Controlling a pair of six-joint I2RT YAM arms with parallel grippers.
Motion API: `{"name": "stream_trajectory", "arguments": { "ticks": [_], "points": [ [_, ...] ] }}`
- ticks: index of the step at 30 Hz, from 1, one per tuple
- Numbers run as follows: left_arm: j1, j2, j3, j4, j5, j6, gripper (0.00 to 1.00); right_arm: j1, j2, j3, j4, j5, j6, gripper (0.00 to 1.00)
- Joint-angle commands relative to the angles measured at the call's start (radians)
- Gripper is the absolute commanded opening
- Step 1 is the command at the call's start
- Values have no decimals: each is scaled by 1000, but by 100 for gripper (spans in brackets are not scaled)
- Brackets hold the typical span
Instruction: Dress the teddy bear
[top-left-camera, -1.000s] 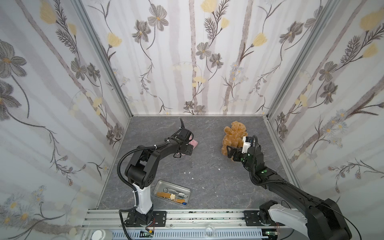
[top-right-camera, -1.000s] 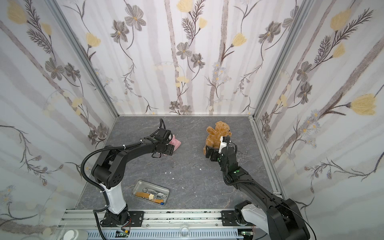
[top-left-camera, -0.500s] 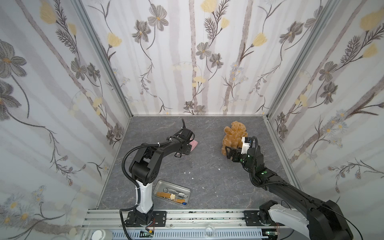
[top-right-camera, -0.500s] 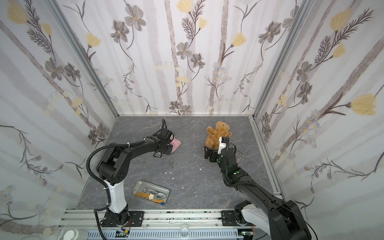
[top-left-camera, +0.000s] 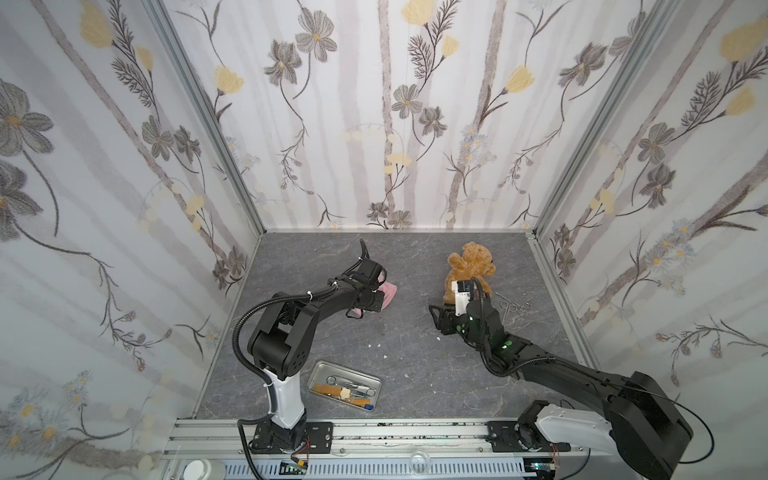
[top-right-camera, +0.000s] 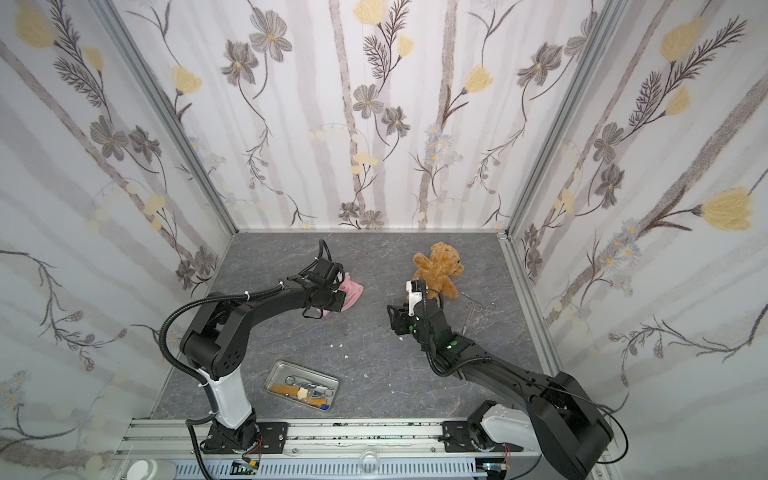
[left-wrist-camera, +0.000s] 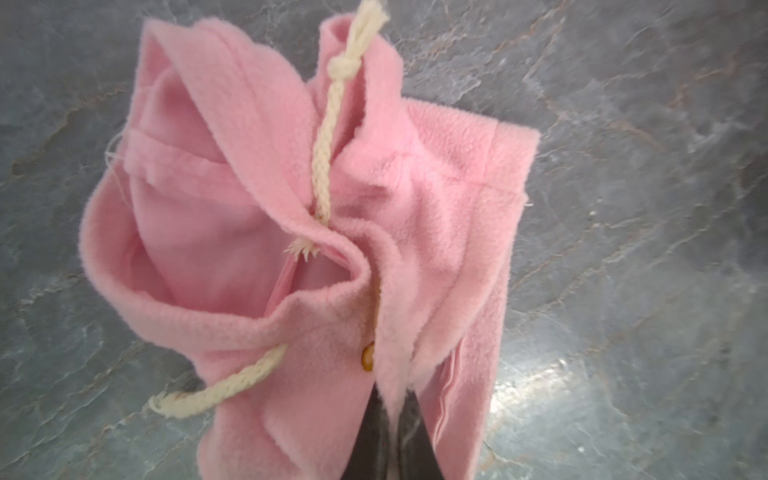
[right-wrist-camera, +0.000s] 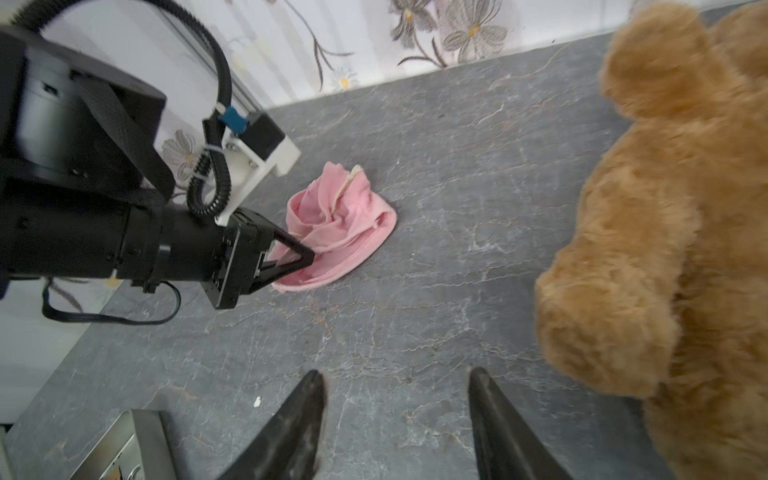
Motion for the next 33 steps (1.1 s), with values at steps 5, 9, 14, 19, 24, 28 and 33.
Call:
{"name": "stream_trajectory", "arguments": {
  "ticks": [5,9,14,19,24,28,33],
  "points": [
    [1,-127,-140,163,126,-107,0,60,291,151,149,-56,81,46],
    [3,-174,-198,213,153,-142,0,60,409,232,197,-67,166,46],
    [3,-210,-234,241,177,-159,0,50,508,288,201,-30,175,49],
    [4,-213,-248,248,180,-161,0,34,572,321,168,-26,136,48],
    [4,-215,-258,252,183,-161,0,25,591,316,144,5,99,48],
    [4,-216,-258,257,188,-161,0,21,624,330,148,-12,94,46],
    [5,-216,-256,258,197,-161,0,19,659,343,167,-20,89,43]
  ]
}}
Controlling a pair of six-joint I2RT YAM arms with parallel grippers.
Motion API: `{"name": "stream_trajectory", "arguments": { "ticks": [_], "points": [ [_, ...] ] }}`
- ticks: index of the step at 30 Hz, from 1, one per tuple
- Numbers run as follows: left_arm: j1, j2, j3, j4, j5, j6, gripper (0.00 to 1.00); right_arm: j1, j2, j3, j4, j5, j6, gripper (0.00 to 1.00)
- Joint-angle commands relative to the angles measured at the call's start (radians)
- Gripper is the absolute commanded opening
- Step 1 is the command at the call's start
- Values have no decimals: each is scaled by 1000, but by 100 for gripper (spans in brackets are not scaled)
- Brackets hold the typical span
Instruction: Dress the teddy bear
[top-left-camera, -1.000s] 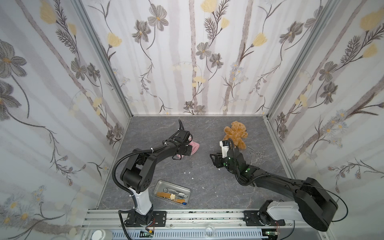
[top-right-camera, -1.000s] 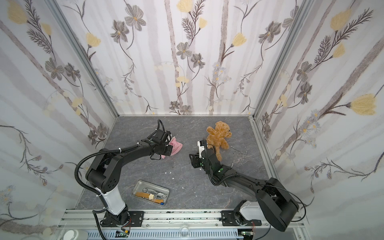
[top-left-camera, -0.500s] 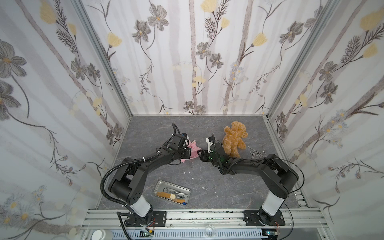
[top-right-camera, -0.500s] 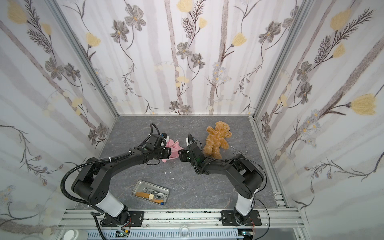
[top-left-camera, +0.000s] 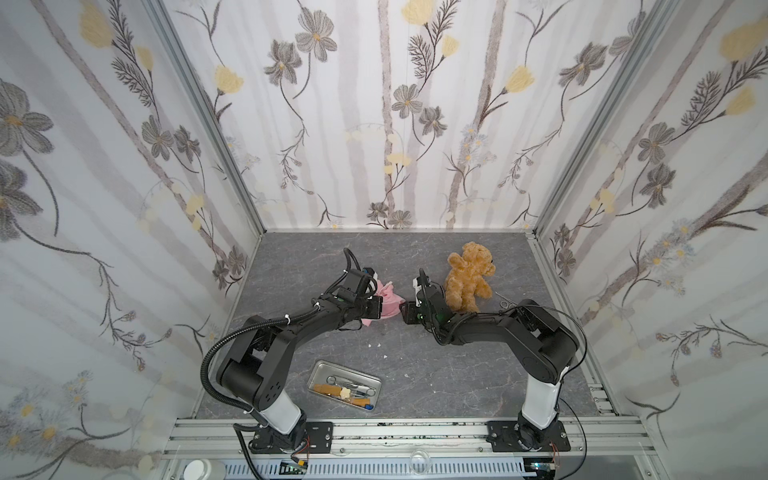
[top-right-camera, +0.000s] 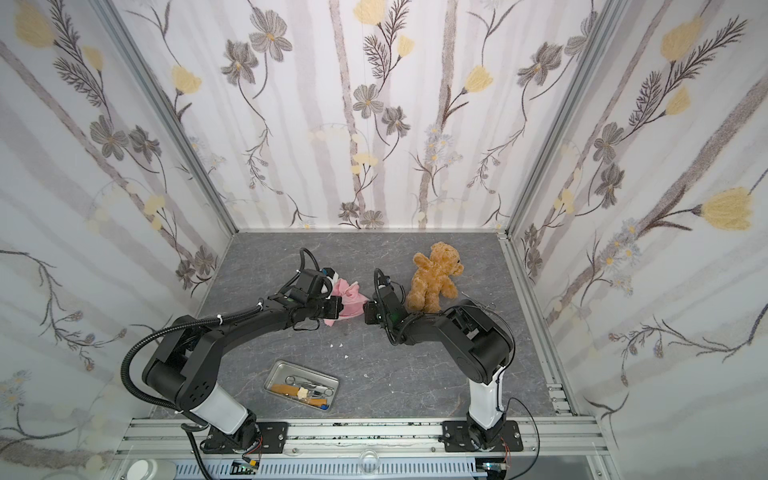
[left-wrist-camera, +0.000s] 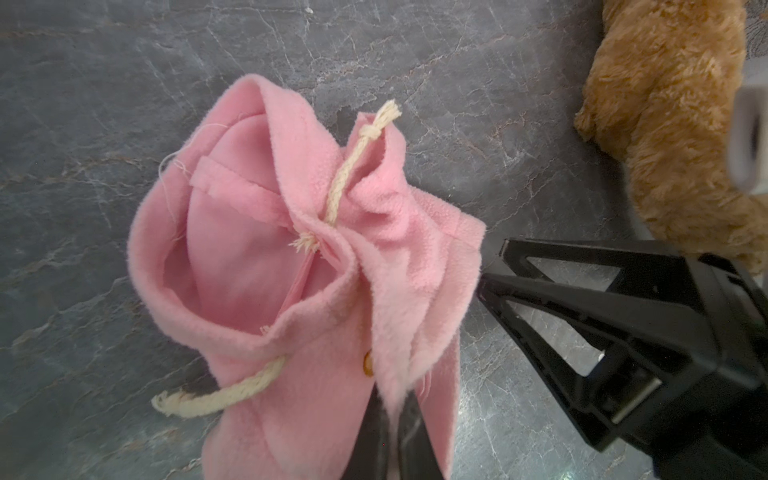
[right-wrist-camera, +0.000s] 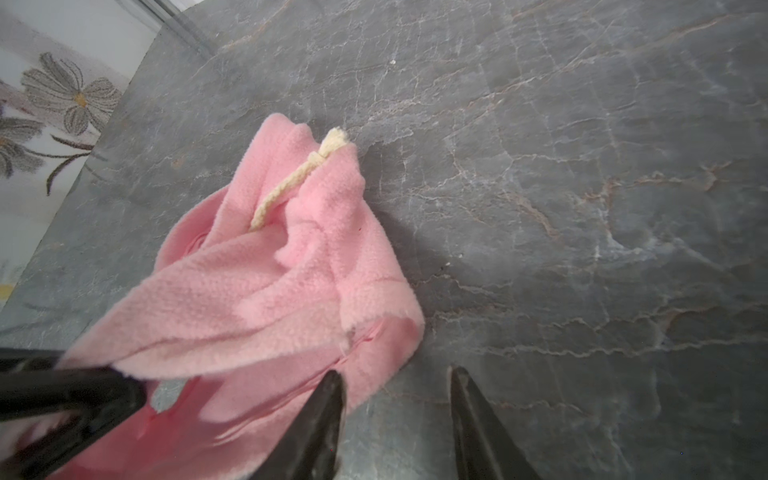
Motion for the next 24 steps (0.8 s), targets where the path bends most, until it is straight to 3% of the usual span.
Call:
{"name": "stream_trajectory", "arguments": {
  "ticks": [1,6,13,24],
  "points": [
    [2,-7,-2,28,12,-9,0,-3,20,12,49,-12,-12,42],
    [1,-7,-22,32,13,-8,0,4,30,12,98,-23,-2,36],
    [1,-40,-52,45,43,-17,0,3,61,46,36,-24,91,23],
    [-2,-153,-133,58,83,-54,0,7,-31,-126,219,-86,181,36]
  ]
}}
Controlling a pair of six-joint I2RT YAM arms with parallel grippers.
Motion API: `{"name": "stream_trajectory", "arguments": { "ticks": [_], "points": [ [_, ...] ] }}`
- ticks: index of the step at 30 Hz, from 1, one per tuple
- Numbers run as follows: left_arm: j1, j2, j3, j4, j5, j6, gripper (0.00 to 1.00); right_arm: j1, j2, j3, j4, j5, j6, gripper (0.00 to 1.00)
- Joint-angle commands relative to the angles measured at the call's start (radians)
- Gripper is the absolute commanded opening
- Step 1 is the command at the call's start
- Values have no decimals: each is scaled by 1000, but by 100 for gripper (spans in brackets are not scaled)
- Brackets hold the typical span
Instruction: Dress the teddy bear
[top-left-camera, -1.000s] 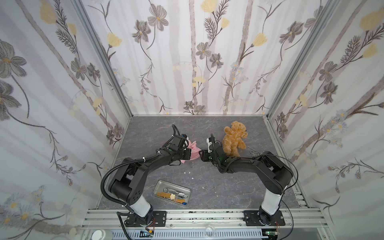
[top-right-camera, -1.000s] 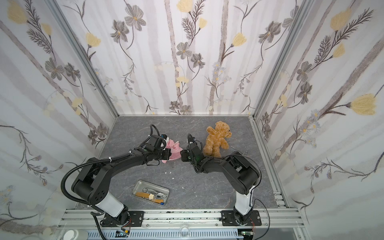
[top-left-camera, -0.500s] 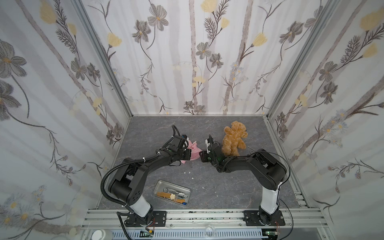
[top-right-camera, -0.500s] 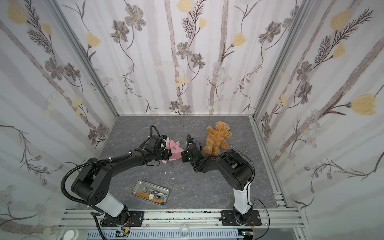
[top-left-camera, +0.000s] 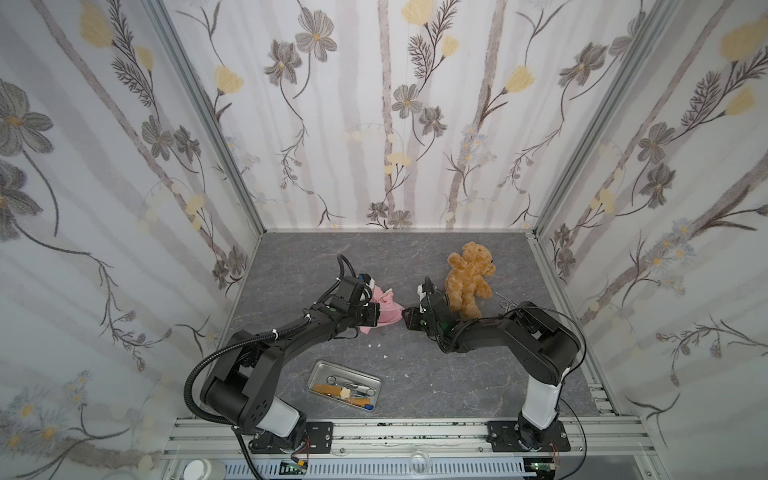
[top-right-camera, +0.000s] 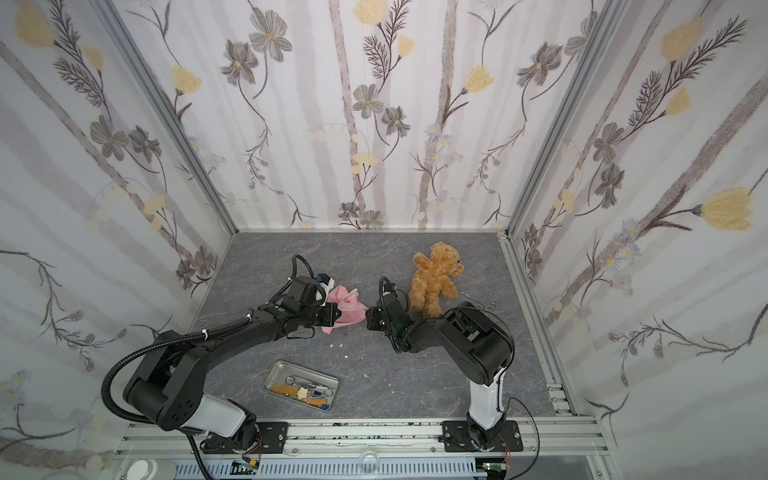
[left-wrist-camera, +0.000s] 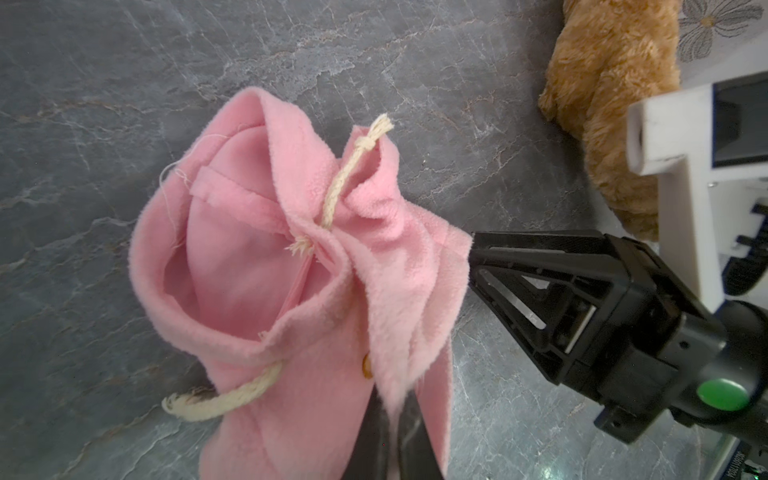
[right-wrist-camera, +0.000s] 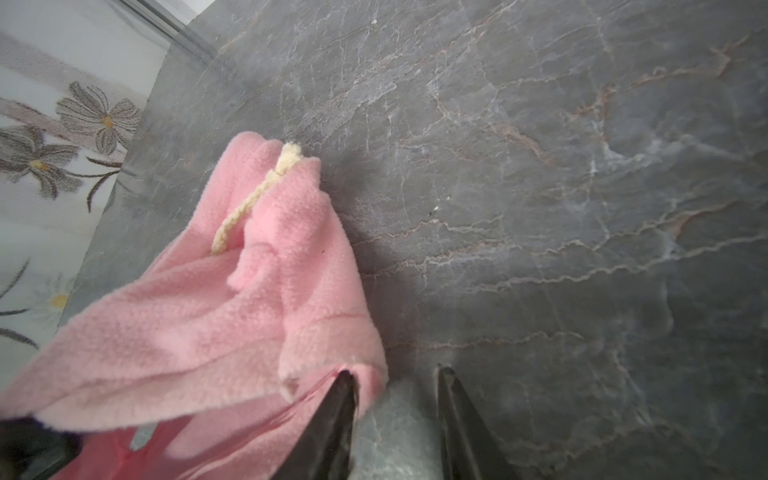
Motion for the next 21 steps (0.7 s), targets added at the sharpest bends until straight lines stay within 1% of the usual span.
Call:
{"name": "stream_trajectory", "arguments": {
  "ticks": [1,4,7,9,12,14,15,16,19,21],
  "points": [
    [-1,-25,-13,38,24,-24,0,5,-5,-9,116,-42,50,36],
    [-2,-43,-24,44,34,-28,0,11,1,-9,130,-45,59,35],
    [-2,-57,-39,50,40,-30,0,13,10,-10,151,-47,59,31],
    [-4,-57,-48,55,40,-28,0,13,16,-10,169,-52,58,26],
    [-7,-45,-58,61,27,-23,0,12,15,-10,150,-39,40,14],
    [-18,-33,-60,63,12,-17,5,12,-2,-10,134,-24,20,7],
    [-24,-26,-60,63,2,-12,8,13,-12,-10,124,-18,11,5],
    [-33,-19,-60,63,-10,-8,14,12,-23,-43,115,-16,0,4],
    [-58,-8,-55,63,-62,-6,28,12,-45,-51,92,-36,-30,0],
    [-78,-9,-49,63,-113,-4,36,12,-56,-53,66,-43,-47,0]
  ]
}}
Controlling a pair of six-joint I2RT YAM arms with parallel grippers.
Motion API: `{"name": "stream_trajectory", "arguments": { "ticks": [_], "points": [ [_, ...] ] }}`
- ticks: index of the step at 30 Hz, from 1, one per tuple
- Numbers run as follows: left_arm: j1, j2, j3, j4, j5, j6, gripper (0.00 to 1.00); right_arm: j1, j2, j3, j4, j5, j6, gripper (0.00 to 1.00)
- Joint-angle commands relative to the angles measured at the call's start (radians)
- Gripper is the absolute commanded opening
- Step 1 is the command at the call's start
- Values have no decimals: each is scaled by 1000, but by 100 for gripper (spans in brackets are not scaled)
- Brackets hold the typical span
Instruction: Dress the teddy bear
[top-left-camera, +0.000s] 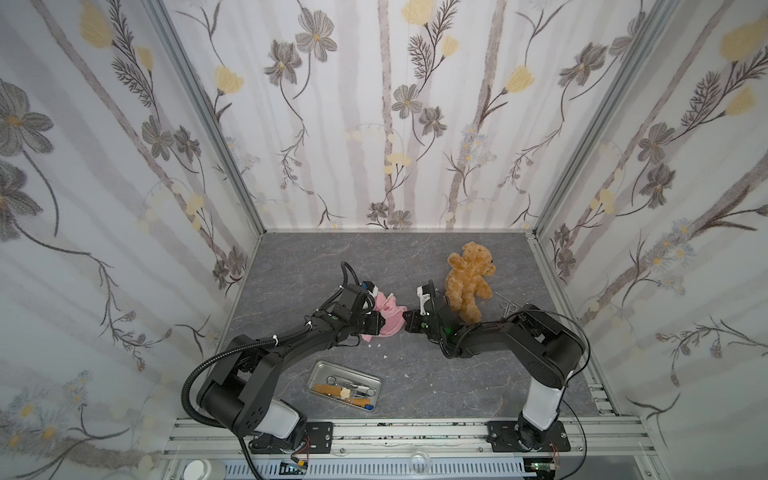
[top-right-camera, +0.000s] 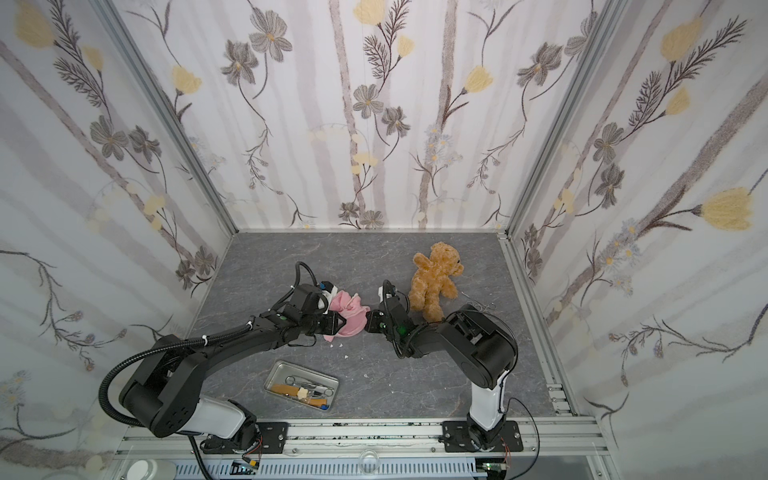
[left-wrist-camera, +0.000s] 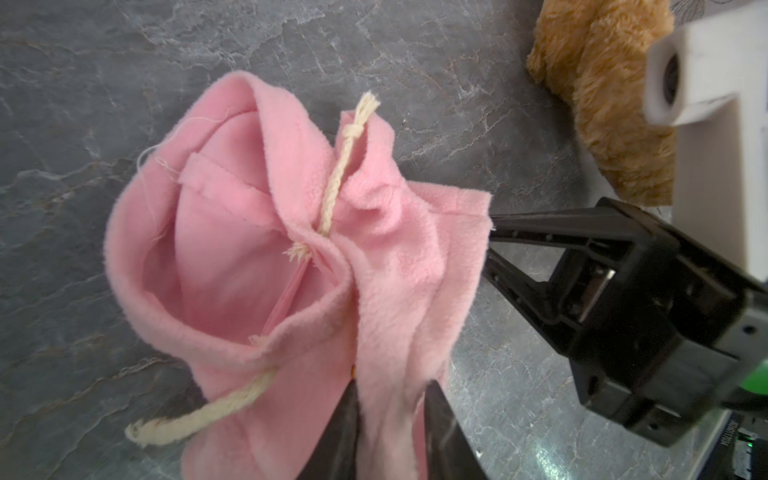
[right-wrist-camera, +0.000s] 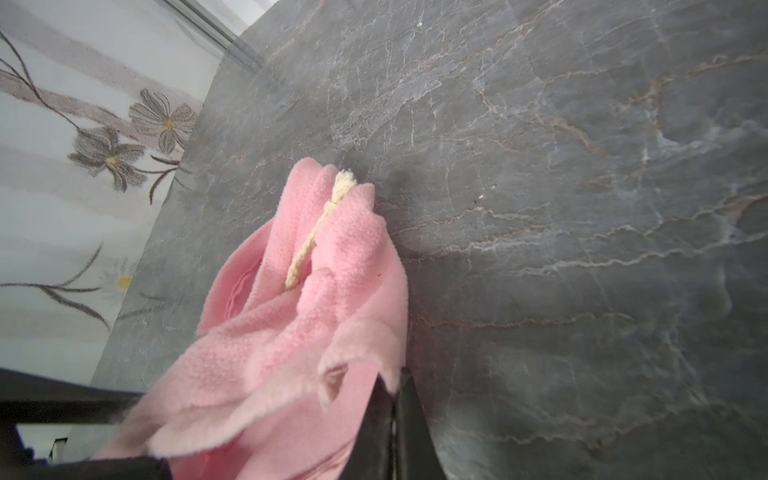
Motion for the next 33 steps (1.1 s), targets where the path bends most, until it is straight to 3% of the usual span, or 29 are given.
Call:
{"name": "stream_trajectory", "arguments": {
  "ticks": [1,12,17,21,24,29,33],
  "points": [
    [-27,2,12,28,-107,18,39,2,-24,-6,-17,-8,-45,0],
    [-119,12,34,5,-321,82,66,-17,-78,5,-74,-69,-61,0],
    [-136,29,44,-10,-347,129,69,-26,-67,23,-85,-95,-61,0],
    [-153,83,81,-53,-351,160,78,-36,-63,26,-85,-105,-59,0],
    [-173,127,112,-80,-413,169,78,-41,-60,26,-81,-110,-58,0],
    [-185,184,166,-122,-486,169,64,-43,-55,25,-80,-115,-57,0],
    [-197,194,184,-129,-513,174,59,-48,-49,26,-85,-116,-58,0]
  ]
}}
